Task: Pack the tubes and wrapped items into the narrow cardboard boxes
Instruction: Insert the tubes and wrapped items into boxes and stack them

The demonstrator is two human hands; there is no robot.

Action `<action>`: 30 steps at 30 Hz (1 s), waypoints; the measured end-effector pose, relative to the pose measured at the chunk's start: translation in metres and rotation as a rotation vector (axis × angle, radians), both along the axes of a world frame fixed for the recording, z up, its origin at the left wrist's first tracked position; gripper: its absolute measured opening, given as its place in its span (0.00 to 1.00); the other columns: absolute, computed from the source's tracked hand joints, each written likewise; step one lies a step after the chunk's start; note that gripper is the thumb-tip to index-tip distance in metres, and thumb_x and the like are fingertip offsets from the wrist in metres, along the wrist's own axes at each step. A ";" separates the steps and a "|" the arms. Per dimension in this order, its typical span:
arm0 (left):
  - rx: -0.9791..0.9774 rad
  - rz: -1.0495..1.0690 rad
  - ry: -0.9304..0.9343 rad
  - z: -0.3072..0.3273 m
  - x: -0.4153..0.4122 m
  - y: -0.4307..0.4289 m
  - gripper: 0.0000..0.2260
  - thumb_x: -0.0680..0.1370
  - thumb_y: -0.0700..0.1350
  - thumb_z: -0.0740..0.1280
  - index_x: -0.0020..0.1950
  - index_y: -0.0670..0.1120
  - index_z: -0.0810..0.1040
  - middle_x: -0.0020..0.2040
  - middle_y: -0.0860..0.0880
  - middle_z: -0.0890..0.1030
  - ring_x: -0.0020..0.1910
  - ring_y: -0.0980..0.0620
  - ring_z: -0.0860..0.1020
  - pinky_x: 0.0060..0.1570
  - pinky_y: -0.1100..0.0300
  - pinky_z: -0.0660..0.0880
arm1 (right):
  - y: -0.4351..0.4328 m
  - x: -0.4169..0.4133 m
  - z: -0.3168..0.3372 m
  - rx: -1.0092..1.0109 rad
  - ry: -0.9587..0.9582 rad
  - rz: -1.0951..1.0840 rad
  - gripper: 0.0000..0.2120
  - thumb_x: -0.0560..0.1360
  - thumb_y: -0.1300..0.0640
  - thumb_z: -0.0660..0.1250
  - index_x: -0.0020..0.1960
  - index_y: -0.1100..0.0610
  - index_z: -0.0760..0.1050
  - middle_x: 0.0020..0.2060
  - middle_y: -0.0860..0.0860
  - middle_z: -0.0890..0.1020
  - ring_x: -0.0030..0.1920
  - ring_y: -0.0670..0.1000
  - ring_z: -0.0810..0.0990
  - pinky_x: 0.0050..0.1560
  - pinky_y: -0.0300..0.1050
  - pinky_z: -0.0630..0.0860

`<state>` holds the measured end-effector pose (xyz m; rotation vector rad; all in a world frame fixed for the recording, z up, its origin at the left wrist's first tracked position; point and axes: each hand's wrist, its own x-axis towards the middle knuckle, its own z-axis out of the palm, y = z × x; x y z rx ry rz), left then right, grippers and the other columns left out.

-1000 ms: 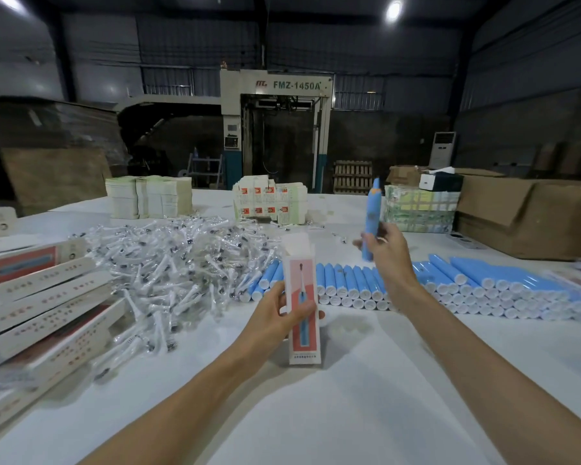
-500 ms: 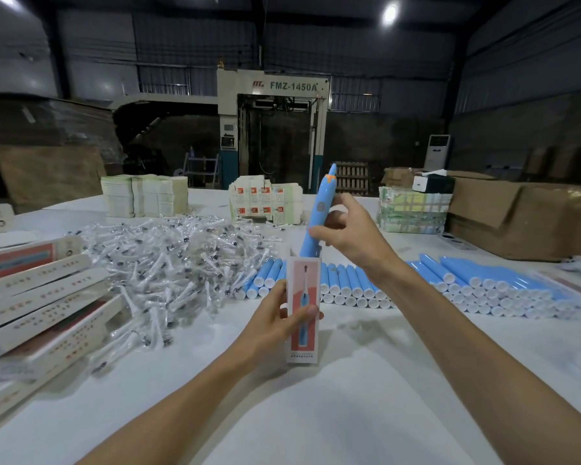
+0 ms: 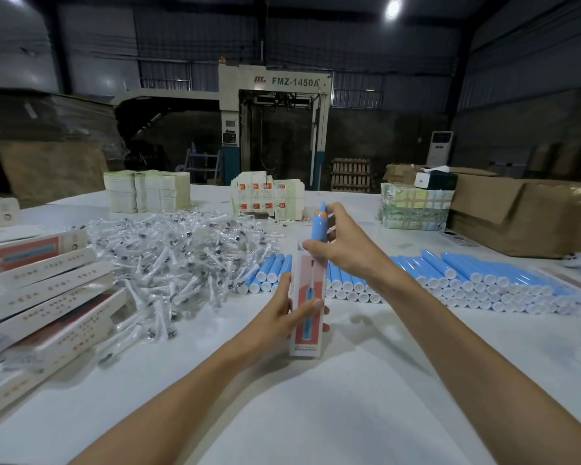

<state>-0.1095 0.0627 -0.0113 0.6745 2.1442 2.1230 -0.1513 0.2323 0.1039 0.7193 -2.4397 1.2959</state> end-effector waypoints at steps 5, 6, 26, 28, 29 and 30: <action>-0.001 -0.028 -0.071 -0.002 -0.005 0.001 0.21 0.84 0.57 0.69 0.71 0.67 0.62 0.59 0.48 0.87 0.58 0.43 0.88 0.51 0.56 0.85 | 0.003 -0.001 -0.014 -0.084 -0.050 0.104 0.20 0.83 0.48 0.68 0.70 0.41 0.64 0.55 0.46 0.76 0.43 0.36 0.80 0.39 0.29 0.76; -0.003 -0.029 -0.080 -0.002 -0.006 0.002 0.22 0.84 0.58 0.69 0.72 0.68 0.61 0.58 0.49 0.87 0.58 0.43 0.88 0.52 0.56 0.85 | 0.002 0.000 -0.018 -0.111 -0.076 0.127 0.19 0.84 0.47 0.66 0.72 0.40 0.64 0.55 0.47 0.77 0.43 0.35 0.80 0.40 0.30 0.77; 0.120 0.598 0.209 0.025 -0.025 -0.084 0.22 0.77 0.63 0.69 0.69 0.59 0.71 0.59 0.49 0.84 0.49 0.51 0.88 0.43 0.56 0.85 | -0.083 -0.028 -0.103 -0.078 -0.249 0.055 0.08 0.83 0.62 0.64 0.56 0.53 0.79 0.48 0.51 0.84 0.40 0.46 0.82 0.44 0.42 0.77; 0.127 0.663 0.234 0.028 -0.028 -0.101 0.24 0.77 0.62 0.68 0.70 0.56 0.72 0.58 0.48 0.84 0.48 0.51 0.88 0.45 0.51 0.85 | -0.111 -0.028 -0.113 -0.043 -0.261 0.070 0.08 0.83 0.60 0.66 0.55 0.47 0.78 0.48 0.48 0.83 0.40 0.45 0.82 0.38 0.38 0.77; 0.142 0.694 0.235 0.028 -0.028 -0.109 0.23 0.77 0.62 0.68 0.69 0.56 0.72 0.57 0.48 0.84 0.47 0.53 0.88 0.45 0.52 0.85 | -0.125 -0.028 -0.118 -0.055 -0.288 0.091 0.08 0.83 0.59 0.67 0.56 0.45 0.77 0.48 0.47 0.83 0.39 0.44 0.83 0.34 0.37 0.76; 0.170 0.725 0.230 0.028 -0.029 -0.116 0.22 0.76 0.62 0.68 0.68 0.55 0.73 0.56 0.48 0.84 0.44 0.55 0.87 0.44 0.55 0.84 | -0.139 -0.028 -0.122 -0.057 -0.303 0.120 0.09 0.83 0.57 0.68 0.58 0.44 0.77 0.49 0.47 0.83 0.39 0.44 0.84 0.33 0.38 0.78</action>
